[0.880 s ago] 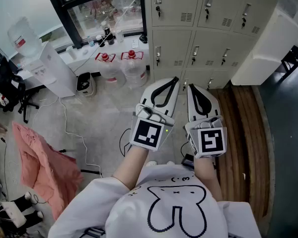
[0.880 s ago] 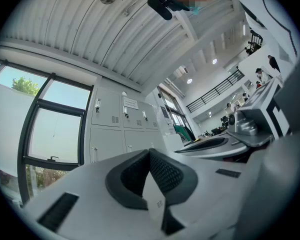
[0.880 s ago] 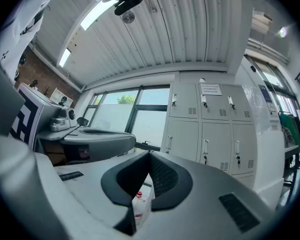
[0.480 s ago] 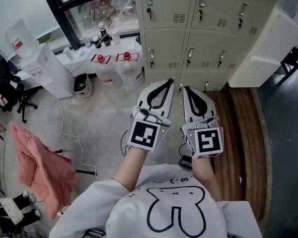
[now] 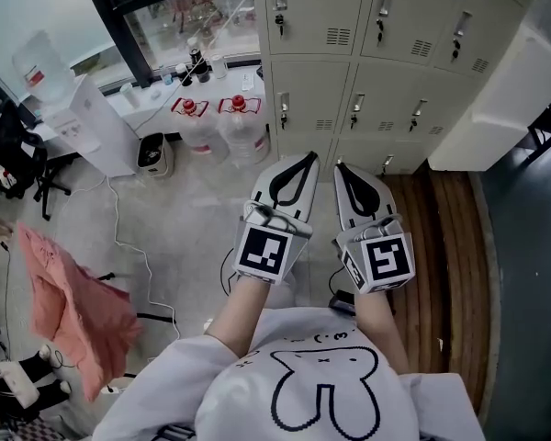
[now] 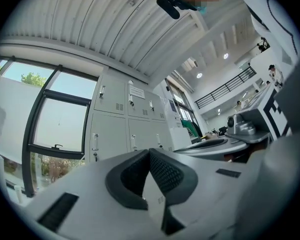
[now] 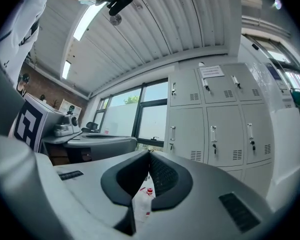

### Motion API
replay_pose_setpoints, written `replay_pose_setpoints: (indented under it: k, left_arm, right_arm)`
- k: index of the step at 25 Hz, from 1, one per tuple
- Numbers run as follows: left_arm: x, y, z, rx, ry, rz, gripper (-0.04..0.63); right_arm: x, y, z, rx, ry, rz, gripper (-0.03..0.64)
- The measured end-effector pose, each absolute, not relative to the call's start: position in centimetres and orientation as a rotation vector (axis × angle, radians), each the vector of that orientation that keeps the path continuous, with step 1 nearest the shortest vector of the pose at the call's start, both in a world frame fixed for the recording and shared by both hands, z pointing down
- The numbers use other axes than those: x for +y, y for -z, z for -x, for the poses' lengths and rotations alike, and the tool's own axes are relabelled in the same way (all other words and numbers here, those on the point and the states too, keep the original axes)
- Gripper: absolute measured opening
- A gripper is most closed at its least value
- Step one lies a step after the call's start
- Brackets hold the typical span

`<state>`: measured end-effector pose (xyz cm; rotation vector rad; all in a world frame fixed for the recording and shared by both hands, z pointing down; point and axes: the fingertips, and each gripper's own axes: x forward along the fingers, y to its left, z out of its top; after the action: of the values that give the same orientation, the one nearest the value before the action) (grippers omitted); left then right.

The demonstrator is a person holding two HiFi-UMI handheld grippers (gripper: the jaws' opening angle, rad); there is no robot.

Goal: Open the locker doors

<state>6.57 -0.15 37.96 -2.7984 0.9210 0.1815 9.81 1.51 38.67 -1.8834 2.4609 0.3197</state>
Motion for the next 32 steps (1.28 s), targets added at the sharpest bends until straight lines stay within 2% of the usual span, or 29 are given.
replay_pose_setpoints:
  k: [27, 30, 32]
  left_arm:
    - [-26.7, -45.3, -3.8, 1.010, -0.043, 2.911, 0.003]
    - [-28.8, -46.6, -3.6, 1.010, -0.007, 2.948, 0.003]
    - [-29.9, -47.2, -3.7, 1.009, 0.006, 2.967, 0.003]
  right_arm:
    - [-26.1, -48.3, -7.7, 2.599, 0.008, 1.949, 0.014]
    - [-28.4, -49.2, -7.3, 2.605, 0.027, 1.960, 0.034]
    - [-29.6, -49.7, -7.2, 2.616, 0.038, 1.956, 0.072]
